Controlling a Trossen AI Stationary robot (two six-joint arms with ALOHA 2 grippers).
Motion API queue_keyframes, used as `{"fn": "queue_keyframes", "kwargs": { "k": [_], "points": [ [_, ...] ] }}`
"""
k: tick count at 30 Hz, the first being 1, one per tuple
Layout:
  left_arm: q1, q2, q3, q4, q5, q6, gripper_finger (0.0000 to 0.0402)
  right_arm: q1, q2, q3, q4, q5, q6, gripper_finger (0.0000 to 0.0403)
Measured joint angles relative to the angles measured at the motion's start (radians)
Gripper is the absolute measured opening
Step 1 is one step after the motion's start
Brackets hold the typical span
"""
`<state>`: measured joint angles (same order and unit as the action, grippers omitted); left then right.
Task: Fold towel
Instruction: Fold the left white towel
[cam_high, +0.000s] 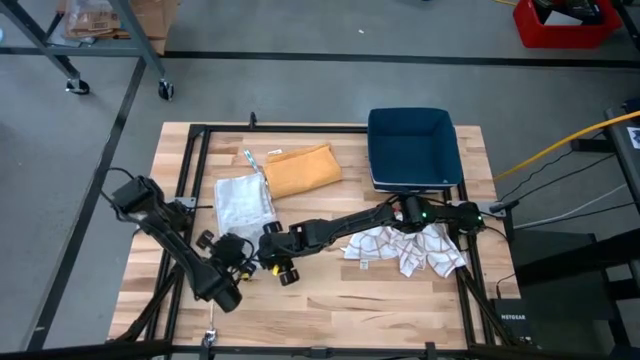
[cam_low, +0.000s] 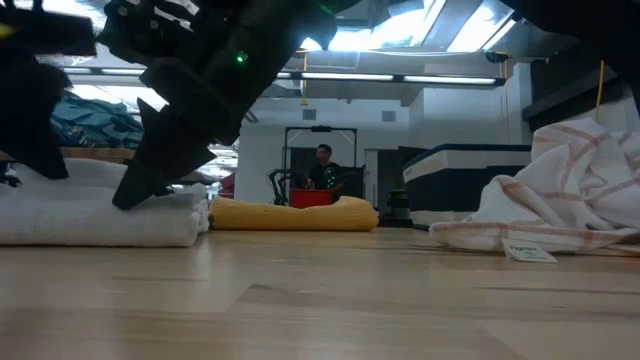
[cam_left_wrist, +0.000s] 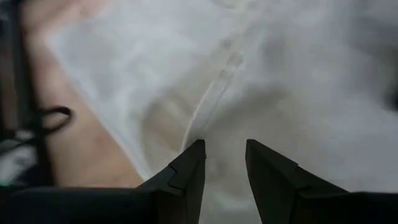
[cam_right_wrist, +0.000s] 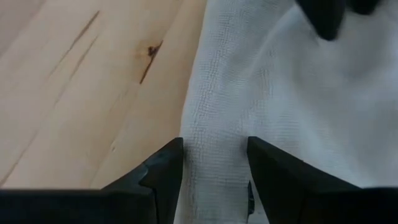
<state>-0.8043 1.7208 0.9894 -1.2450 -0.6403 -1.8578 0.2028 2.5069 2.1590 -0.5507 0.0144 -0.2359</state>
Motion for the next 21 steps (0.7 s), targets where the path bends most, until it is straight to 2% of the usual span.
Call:
{"fn": "queue_keyframes", "kwargs": {
  "k": [6,12,17,21],
  "points": [
    [0.051,0.076,-0.003,-0.150,0.000,-0.002,0.0107,0.000,0.000,0.000,-0.007,-0.007,0.000,0.0182],
    [0.086,0.095,-0.070,-0.140,0.007,-0.023,0.0107,0.001,0.000,0.000,-0.023,-0.007,0.005,0.0182],
    [0.078,0.059,-0.062,-0.211,0.008,-0.128,0.0107,0.000,-0.001,0.000,-0.028,0.023,0.027,0.0182],
    [0.049,-0.009,-0.006,-0.296,0.002,-0.118,0.0107,0.000,-0.014,0.000,-0.029,0.071,0.028,0.0182]
  ]
}}
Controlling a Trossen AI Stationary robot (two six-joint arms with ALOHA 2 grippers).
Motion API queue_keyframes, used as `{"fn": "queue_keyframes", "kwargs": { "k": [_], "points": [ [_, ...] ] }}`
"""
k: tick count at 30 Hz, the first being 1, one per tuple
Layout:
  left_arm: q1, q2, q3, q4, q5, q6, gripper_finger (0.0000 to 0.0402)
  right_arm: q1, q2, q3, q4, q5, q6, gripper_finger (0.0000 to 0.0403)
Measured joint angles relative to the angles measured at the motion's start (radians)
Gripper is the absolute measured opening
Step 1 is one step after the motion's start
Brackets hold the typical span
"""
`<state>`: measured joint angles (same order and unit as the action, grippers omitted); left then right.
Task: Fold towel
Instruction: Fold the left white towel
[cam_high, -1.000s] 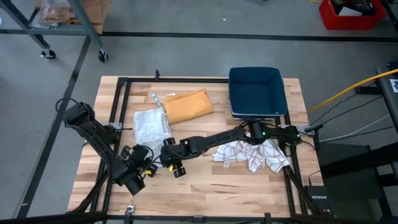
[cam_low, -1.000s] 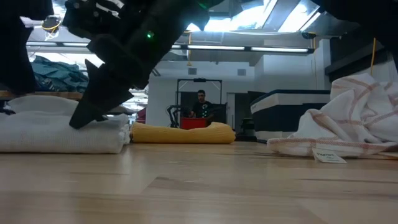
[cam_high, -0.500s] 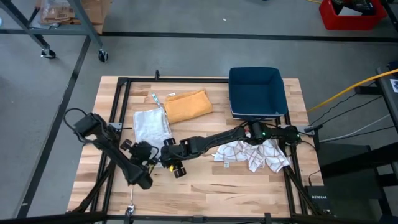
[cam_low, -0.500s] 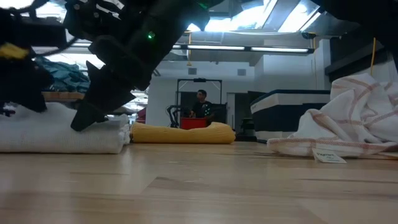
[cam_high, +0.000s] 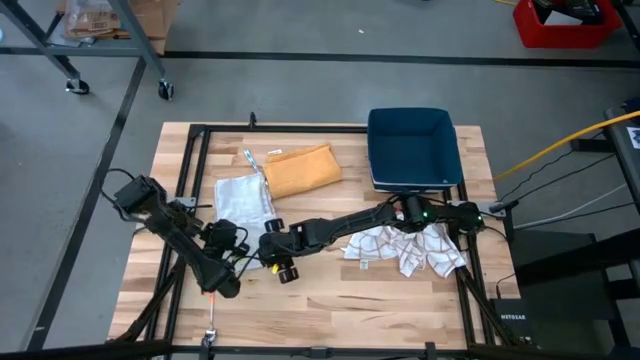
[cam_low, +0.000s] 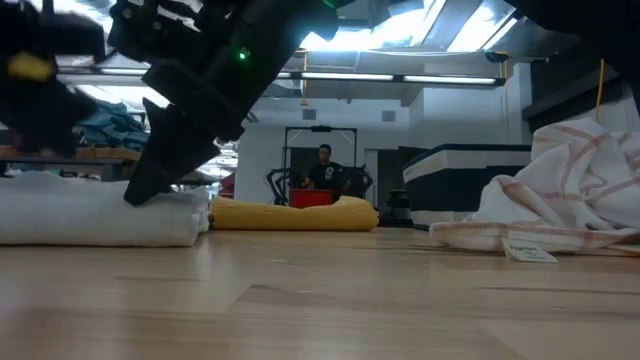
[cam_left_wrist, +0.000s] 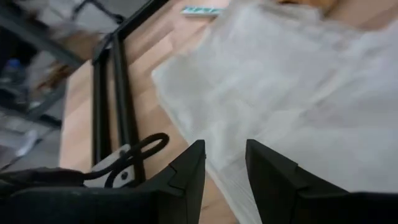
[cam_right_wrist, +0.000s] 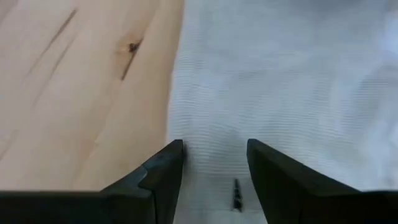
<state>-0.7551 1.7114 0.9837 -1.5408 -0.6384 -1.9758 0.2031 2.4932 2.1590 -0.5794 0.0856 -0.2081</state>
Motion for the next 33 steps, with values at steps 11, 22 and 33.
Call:
{"fn": "queue_keyframes", "kwargs": {
  "k": [11,22,33],
  "points": [
    [-0.130,-0.156,0.063,0.323,-0.001,0.426,0.0107,0.041,-0.015,0.000,-0.073,-0.005,0.002,0.0182],
    [-0.169,-0.149,-0.002,0.488,0.199,0.616,0.0126,0.068,-0.015,0.000,-0.095,0.010,0.002,0.0182],
    [-0.155,-0.149,-0.088,0.566,0.265,0.672,0.0234,0.065,-0.015,0.000,-0.082,0.034,0.002,0.0182]
  ]
}}
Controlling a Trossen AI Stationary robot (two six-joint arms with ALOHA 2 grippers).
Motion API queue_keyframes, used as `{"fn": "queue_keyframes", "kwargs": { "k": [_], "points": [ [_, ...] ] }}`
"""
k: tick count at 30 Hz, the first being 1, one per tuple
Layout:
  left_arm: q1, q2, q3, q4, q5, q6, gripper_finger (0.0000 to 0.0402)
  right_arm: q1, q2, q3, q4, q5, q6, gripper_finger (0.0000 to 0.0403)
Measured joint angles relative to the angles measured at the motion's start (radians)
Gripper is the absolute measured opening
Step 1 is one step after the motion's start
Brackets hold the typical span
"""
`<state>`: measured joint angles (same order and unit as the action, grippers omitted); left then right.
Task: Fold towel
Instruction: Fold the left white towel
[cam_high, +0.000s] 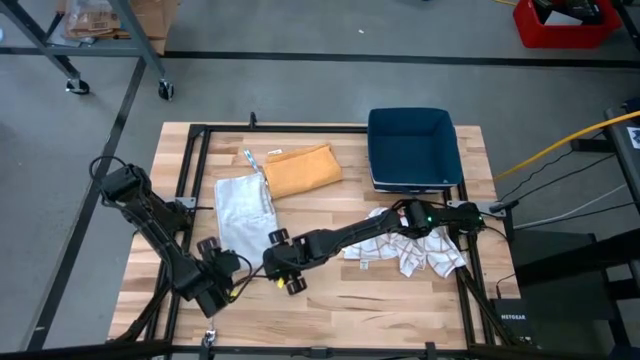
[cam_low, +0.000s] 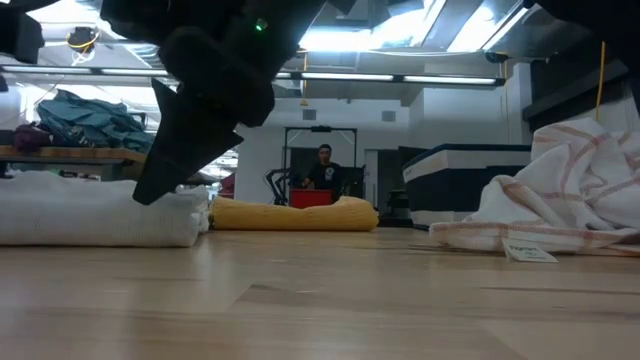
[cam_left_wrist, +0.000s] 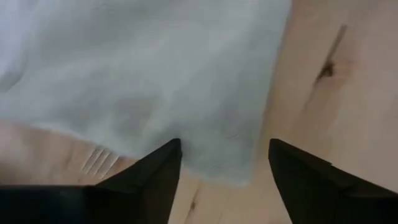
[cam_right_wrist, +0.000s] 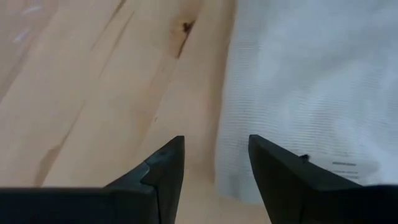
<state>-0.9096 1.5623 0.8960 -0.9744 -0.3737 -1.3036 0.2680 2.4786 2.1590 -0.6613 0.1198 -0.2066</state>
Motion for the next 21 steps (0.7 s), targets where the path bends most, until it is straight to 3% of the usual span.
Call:
{"fn": "queue_keyframes", "kwargs": {
  "k": [8,21],
  "points": [
    [0.001,0.015,-0.054,0.123,-0.003,0.081,0.0241,0.000,0.003,0.000,0.009,0.047,-0.001,0.0182],
    [0.000,0.049,-0.102,0.138,-0.021,-0.003,0.0236,0.002,0.068,-0.001,0.013,0.108,0.000,0.0182]
  ]
}}
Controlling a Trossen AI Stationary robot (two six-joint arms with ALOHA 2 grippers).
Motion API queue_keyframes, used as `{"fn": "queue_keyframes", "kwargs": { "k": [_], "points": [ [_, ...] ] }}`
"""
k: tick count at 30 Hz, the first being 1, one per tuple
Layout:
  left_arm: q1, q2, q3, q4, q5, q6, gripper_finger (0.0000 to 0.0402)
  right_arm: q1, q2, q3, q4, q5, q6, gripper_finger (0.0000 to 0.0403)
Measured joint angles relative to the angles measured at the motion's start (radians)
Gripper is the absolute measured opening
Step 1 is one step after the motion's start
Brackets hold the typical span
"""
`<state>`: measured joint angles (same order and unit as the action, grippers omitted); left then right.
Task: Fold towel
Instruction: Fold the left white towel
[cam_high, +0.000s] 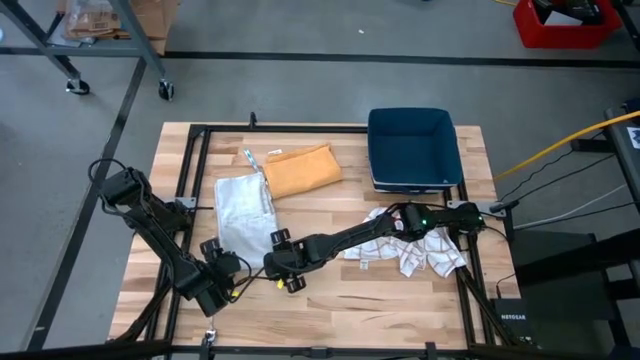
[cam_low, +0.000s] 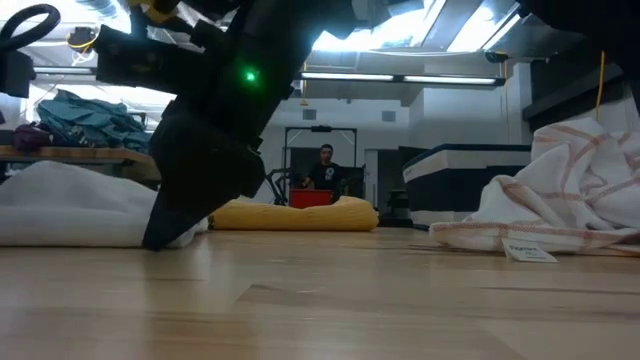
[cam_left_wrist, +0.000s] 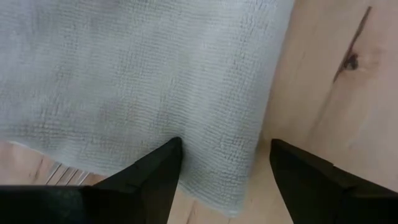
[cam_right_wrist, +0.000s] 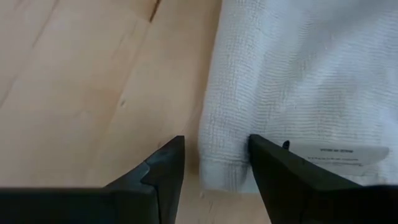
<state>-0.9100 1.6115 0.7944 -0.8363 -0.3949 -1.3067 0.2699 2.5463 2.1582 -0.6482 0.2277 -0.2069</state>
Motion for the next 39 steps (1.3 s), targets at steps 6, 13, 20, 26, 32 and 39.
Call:
{"fn": "queue_keyframes", "kwargs": {
  "k": [6,13,20,26,32,39],
  "points": [
    [-0.001,0.001,-0.001,0.026,-0.001,0.000,0.0180,0.001,0.001,0.000,0.000,0.015,0.001,0.0152],
    [-0.001,0.003,0.039,0.032,-0.002,-0.071,0.0031,0.040,-0.002,0.002,-0.029,0.036,0.000,0.0020],
    [-0.018,0.003,0.126,0.163,0.024,-0.023,0.0022,0.134,-0.004,0.089,-0.239,0.011,0.097,0.0042],
    [-0.040,0.003,0.183,0.340,0.052,0.013,0.0009,0.222,-0.015,0.197,-0.387,0.011,0.106,0.0012],
    [-0.075,0.003,0.234,0.467,0.074,-0.004,0.0015,0.291,-0.067,0.198,-0.382,-0.005,0.240,0.0025],
    [-0.105,0.003,0.281,0.530,0.072,-0.052,0.0012,0.334,-0.100,0.195,-0.325,0.017,0.307,0.0021]
  ]
}}
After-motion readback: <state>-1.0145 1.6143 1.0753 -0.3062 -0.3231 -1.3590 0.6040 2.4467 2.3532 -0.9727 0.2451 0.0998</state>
